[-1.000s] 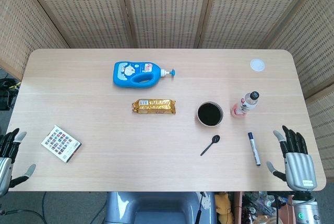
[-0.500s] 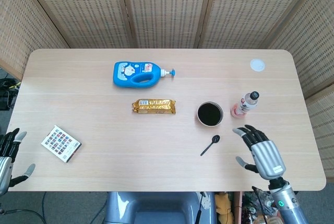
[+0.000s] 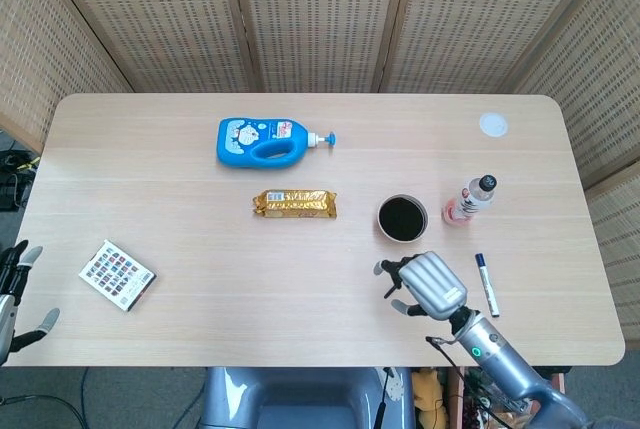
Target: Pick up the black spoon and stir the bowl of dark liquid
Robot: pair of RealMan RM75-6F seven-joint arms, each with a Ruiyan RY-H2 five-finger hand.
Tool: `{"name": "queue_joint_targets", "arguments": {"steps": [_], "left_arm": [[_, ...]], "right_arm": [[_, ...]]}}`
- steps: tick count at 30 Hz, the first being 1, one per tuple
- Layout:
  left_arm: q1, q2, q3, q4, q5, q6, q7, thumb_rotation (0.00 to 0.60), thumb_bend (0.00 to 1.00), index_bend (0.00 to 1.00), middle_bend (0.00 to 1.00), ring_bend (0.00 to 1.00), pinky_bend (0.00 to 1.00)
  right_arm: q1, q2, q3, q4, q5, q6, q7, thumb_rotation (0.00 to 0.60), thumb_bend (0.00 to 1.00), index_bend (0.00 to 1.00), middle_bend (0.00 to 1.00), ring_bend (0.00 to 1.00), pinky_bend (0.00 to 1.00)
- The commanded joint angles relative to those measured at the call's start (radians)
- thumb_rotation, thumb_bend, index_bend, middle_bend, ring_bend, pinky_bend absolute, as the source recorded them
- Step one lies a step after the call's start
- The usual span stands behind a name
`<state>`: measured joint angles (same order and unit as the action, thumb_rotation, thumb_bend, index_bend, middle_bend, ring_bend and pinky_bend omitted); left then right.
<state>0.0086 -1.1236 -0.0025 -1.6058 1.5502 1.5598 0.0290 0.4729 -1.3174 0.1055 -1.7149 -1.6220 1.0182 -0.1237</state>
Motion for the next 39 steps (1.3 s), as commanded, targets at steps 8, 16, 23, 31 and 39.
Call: {"name": "queue_joint_targets", "arguments": {"steps": [8, 16, 23, 31, 39], "left_arm": [[-0.008, 0.008, -0.007, -0.002, -0.002, -0.002, 0.005, 0.6, 0.29, 0.0, 0.0, 0.0, 0.0], [-0.011, 0.01, -0.006, -0.002, -0.006, -0.009, 0.007, 0.6, 0.29, 0.0, 0.0, 0.0, 0.0], [-0.013, 0.007, -0.004, -0.003, -0.007, -0.013, 0.011, 0.6, 0.29, 0.0, 0.0, 0.0, 0.0], [-0.013, 0.006, -0.003, -0.002, -0.009, -0.016, 0.012, 0.6, 0.29, 0.0, 0.0, 0.0, 0.0], [-0.01, 0.007, -0.002, 0.0, -0.012, -0.012, 0.009, 0.6, 0.29, 0.0, 0.0, 0.0, 0.0]], "right_arm": [[0.092, -0.107, -0.026, 0.146, 0.053, -0.118, -0.043, 0.6, 0.39, 0.49, 0.84, 0.85, 0.89], [0.121, -0.155, -0.053, 0.254, 0.061, -0.153, -0.053, 0.6, 0.48, 0.5, 0.86, 0.87, 0.92], [0.138, -0.191, -0.074, 0.331, 0.054, -0.152, -0.048, 0.6, 0.52, 0.51, 0.87, 0.88, 0.92], [0.149, -0.235, -0.1, 0.416, 0.042, -0.145, -0.045, 0.6, 0.52, 0.53, 0.87, 0.88, 0.92], [0.158, -0.272, -0.12, 0.482, 0.021, -0.123, -0.043, 0.6, 0.52, 0.54, 0.87, 0.88, 0.92]]}}
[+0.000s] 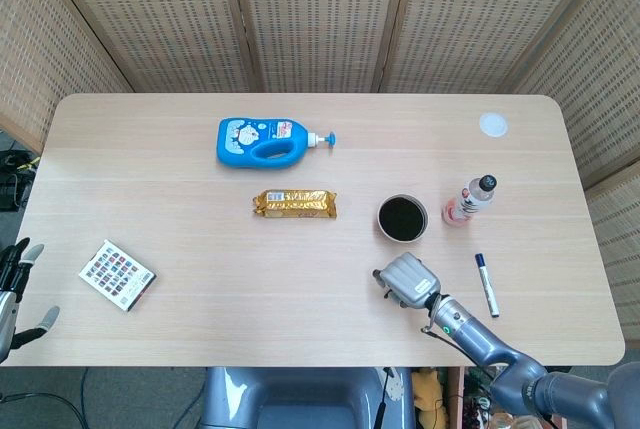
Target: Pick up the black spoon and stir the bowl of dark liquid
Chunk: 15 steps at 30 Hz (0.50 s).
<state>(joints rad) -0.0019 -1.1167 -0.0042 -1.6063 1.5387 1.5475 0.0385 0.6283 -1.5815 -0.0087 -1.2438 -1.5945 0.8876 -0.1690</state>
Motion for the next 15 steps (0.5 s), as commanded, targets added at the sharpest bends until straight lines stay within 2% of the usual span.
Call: {"name": "queue_joint_targets", "arguments": {"steps": [1, 15], "left_arm": [[0.001, 0.0, 0.001, 0.0, 0.0, 0.001, 0.0, 0.6, 0.29, 0.0, 0.0, 0.0, 0.0], [0.01, 0.002, 0.006, 0.0, 0.001, 0.011, -0.002, 0.6, 0.29, 0.0, 0.0, 0.0, 0.0]], "right_arm": [[0.003, -0.009, -0.007, 0.013, -0.008, 0.01, 0.003, 0.6, 0.52, 0.54, 0.87, 0.88, 0.92], [0.008, -0.046, -0.043, 0.088, -0.04, 0.036, 0.001, 0.6, 0.52, 0.54, 0.87, 0.88, 0.92]]}}
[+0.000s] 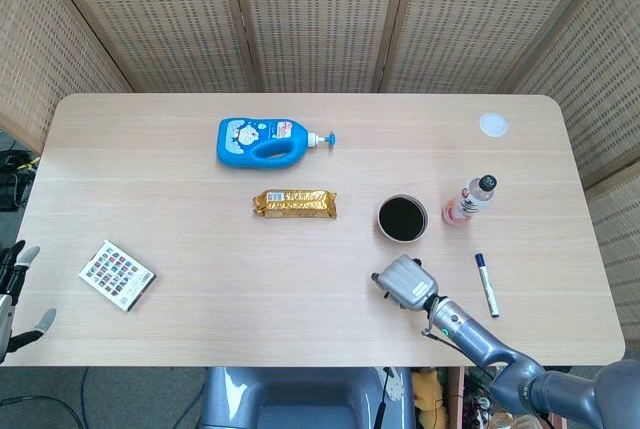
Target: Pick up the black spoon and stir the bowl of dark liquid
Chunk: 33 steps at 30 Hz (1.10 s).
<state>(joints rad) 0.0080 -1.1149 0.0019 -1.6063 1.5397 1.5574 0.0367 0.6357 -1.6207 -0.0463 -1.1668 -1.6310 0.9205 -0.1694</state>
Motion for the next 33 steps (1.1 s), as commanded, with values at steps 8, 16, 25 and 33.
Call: {"name": "queue_joint_targets", "arguments": {"steps": [8, 16, 25, 33], "left_arm": [[0.005, 0.001, 0.002, 0.0, 0.001, 0.005, 0.0, 0.6, 0.29, 0.0, 0.0, 0.0, 0.0], [0.006, 0.001, 0.002, -0.002, 0.002, 0.007, 0.001, 0.6, 0.29, 0.0, 0.0, 0.0, 0.0], [0.006, 0.001, 0.001, -0.003, 0.002, 0.007, 0.003, 0.6, 0.29, 0.0, 0.0, 0.0, 0.0], [0.007, 0.002, 0.001, -0.006, 0.004, 0.01, 0.006, 0.6, 0.29, 0.0, 0.0, 0.0, 0.0]], "right_arm": [[0.001, -0.023, -0.017, 0.048, -0.011, 0.014, 0.008, 0.6, 0.52, 0.54, 0.87, 0.88, 0.92], [0.002, -0.035, -0.026, 0.078, -0.015, 0.019, 0.013, 0.6, 0.52, 0.54, 0.87, 0.88, 0.92], [-0.001, -0.043, -0.036, 0.095, -0.02, 0.028, 0.01, 0.6, 0.52, 0.54, 0.87, 0.88, 0.92], [-0.003, -0.051, -0.041, 0.105, -0.019, 0.029, 0.004, 0.6, 0.52, 0.54, 0.87, 0.88, 0.92]]}}
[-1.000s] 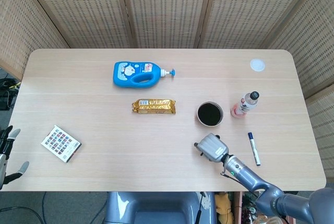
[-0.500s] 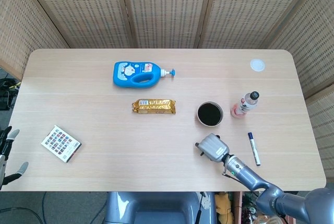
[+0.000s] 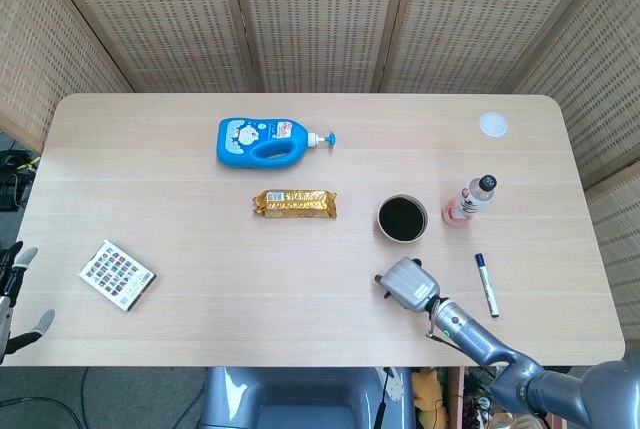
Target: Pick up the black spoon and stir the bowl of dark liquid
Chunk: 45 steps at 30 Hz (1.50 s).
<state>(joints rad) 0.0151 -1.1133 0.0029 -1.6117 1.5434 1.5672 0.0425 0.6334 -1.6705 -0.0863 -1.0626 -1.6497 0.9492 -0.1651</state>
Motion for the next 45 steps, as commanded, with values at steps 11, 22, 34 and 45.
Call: {"name": "queue_joint_targets", "arguments": {"steps": [11, 22, 34, 45], "left_arm": [[0.003, 0.0, 0.0, 0.006, -0.001, 0.003, -0.008, 0.6, 0.29, 0.0, 0.0, 0.0, 0.0], [0.009, -0.004, 0.001, 0.018, -0.004, 0.007, -0.022, 0.6, 0.29, 0.0, 0.0, 0.0, 0.0], [0.019, -0.006, 0.003, 0.035, -0.008, 0.015, -0.041, 0.6, 0.29, 0.0, 0.0, 0.0, 0.0], [0.021, -0.012, 0.002, 0.049, -0.004, 0.018, -0.057, 0.6, 0.29, 0.0, 0.0, 0.0, 0.0]], "right_arm": [[-0.001, -0.017, -0.003, 0.018, 0.0, 0.005, 0.001, 0.6, 0.52, 0.55, 0.87, 0.88, 0.92], [0.0, -0.024, -0.005, 0.017, 0.002, 0.002, -0.007, 0.6, 0.52, 0.56, 0.87, 0.88, 0.92], [-0.007, -0.022, -0.006, -0.005, 0.014, -0.001, -0.002, 0.6, 0.61, 0.6, 0.89, 0.88, 0.92], [-0.006, 0.037, 0.022, -0.124, 0.07, -0.029, 0.053, 0.6, 0.65, 0.61, 0.89, 0.88, 0.92]]}}
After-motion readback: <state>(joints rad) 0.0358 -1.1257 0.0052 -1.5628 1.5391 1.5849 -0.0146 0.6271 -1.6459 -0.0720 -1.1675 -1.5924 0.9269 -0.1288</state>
